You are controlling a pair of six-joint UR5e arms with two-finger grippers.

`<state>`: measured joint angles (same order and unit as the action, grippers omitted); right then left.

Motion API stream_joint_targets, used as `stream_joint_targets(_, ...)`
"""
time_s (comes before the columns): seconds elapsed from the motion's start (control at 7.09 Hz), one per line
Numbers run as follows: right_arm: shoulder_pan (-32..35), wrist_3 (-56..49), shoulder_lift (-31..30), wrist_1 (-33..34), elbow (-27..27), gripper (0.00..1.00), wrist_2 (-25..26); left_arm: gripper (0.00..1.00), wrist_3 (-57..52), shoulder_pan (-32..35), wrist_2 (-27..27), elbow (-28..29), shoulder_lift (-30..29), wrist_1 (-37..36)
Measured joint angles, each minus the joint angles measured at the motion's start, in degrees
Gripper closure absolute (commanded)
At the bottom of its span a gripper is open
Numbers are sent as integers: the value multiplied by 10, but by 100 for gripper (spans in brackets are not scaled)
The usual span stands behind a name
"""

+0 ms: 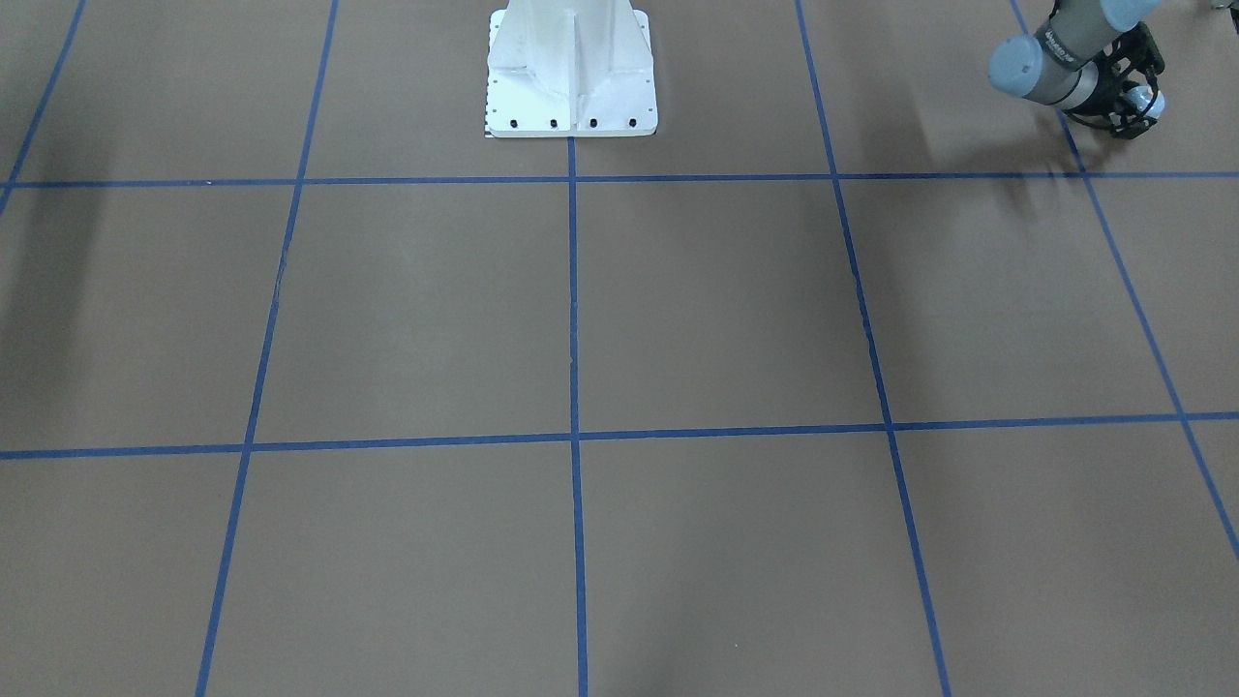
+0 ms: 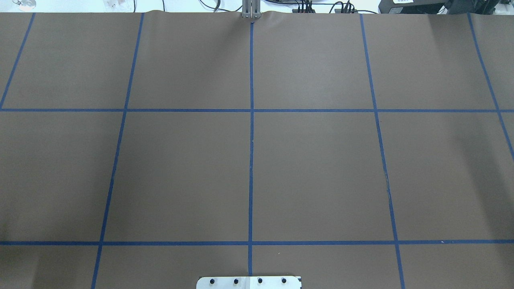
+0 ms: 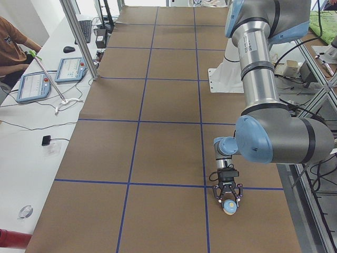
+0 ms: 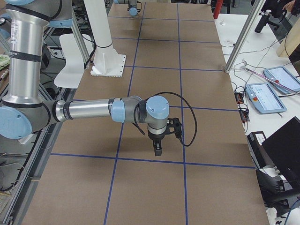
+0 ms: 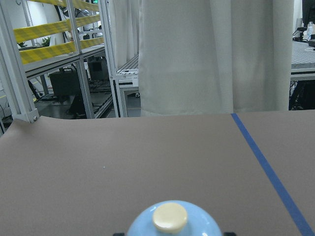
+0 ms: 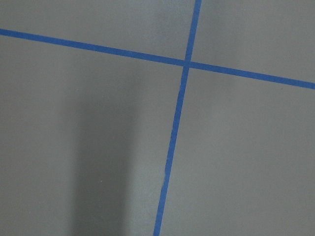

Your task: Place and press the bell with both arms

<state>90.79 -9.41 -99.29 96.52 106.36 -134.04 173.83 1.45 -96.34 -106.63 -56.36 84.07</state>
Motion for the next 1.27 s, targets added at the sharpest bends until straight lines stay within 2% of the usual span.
stream_joint_targets(0.28,0,0,0,1,-1,0,-1,100,-66,4,-13,-98,69,-27)
stream_joint_targets(0.56,0,0,1,1,-2,0,-1,100,-176,44,-14,-184,81,-103)
stream_joint_targets(0.85,0,0,3,1,-3,0,-2,100,-330,141,16,-225,18,-178)
stream_joint_targets(1.27,0,1,6,1,-4,0,-3,100,-586,318,139,-208,-170,-199)
